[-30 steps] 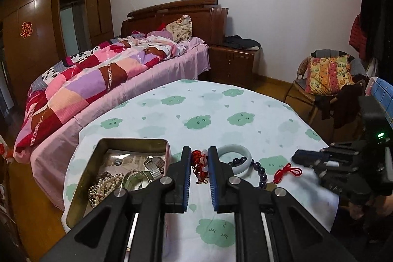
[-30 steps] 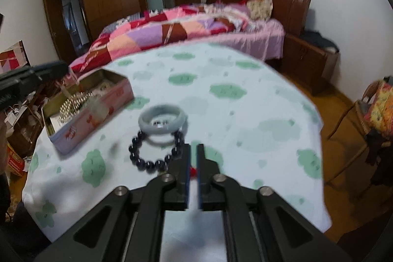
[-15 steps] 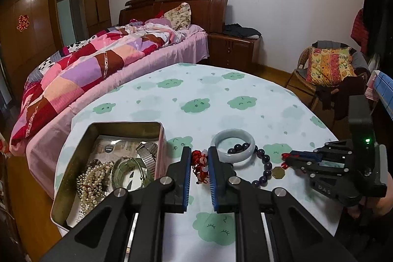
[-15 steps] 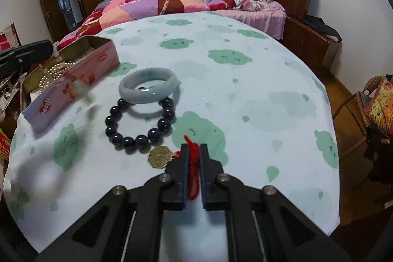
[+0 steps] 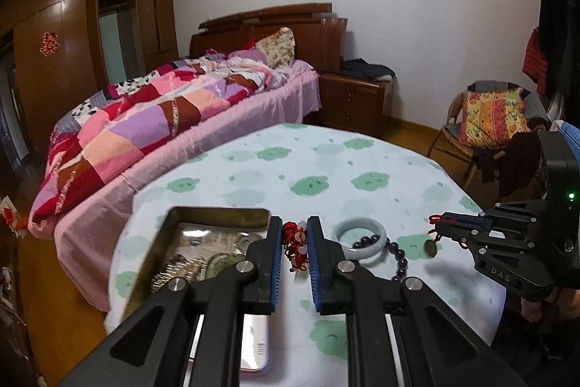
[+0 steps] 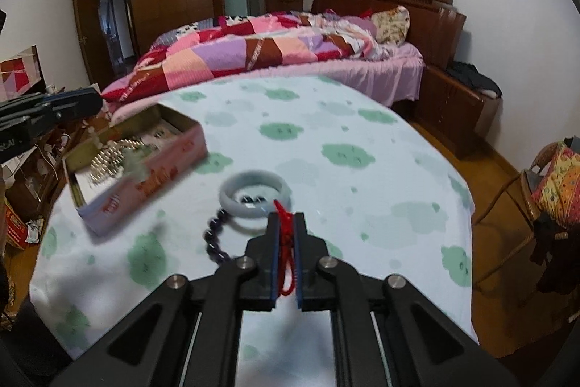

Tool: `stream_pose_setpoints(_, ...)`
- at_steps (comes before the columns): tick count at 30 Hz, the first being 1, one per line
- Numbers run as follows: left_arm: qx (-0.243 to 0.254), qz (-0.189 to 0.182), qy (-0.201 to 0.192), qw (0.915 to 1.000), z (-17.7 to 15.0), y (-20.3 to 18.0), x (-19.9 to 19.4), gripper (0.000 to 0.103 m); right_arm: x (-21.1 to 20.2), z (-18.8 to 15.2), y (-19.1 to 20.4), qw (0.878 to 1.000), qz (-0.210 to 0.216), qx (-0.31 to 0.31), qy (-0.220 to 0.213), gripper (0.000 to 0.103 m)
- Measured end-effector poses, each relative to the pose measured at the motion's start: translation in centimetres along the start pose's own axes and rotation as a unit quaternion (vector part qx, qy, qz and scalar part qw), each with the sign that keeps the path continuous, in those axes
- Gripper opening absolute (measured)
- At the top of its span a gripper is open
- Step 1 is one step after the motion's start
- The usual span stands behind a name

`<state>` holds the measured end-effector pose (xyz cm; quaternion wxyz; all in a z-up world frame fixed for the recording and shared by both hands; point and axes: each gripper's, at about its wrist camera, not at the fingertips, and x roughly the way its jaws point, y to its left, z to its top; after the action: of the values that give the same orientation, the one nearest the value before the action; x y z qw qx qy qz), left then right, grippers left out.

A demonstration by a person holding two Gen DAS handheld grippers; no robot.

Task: Organize jewelry
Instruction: 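Carry the red charm in left tool while right tool carries the coin pendant to the tin, then open left tool over the tin while right tool releases the coin pendant inside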

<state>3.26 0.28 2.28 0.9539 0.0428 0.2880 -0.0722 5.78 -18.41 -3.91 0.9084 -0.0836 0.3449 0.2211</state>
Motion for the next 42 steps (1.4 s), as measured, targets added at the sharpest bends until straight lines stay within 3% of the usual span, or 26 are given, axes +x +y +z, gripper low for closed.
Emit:
stream_pose_setpoints(8, -0.002, 0.053, -0.013, 0.9985, -0.1, 2.9, -1.4, 0.013, -0.5, 2.6, 3.2, 0.999, 0.013, -0.04, -0.032, 0.008)
stream_pose_setpoints(17, -0.046, 0.098, -0.007, 0.9941, -1.4, 7.6, -1.4, 0.013, 0.5, 4.8, 7.3, 0.995, 0.024, -0.089, -0.05, 0.008)
stream_pose_setpoints(30, -0.076, 0.097, 0.007, 0.9924, -2.9, 9.8, 0.3, 0.013, 2.0, 7.7, 12.3, 0.987, 0.037, -0.143, -0.066, 0.008)
stream_pose_setpoints(42, -0.089, 0.103, 0.02, 0.9905, -3.8, 11.1, 2.0, 0.013, 4.3, 8.4, 15.8, 0.981, 0.044, -0.178, -0.063, 0.008)
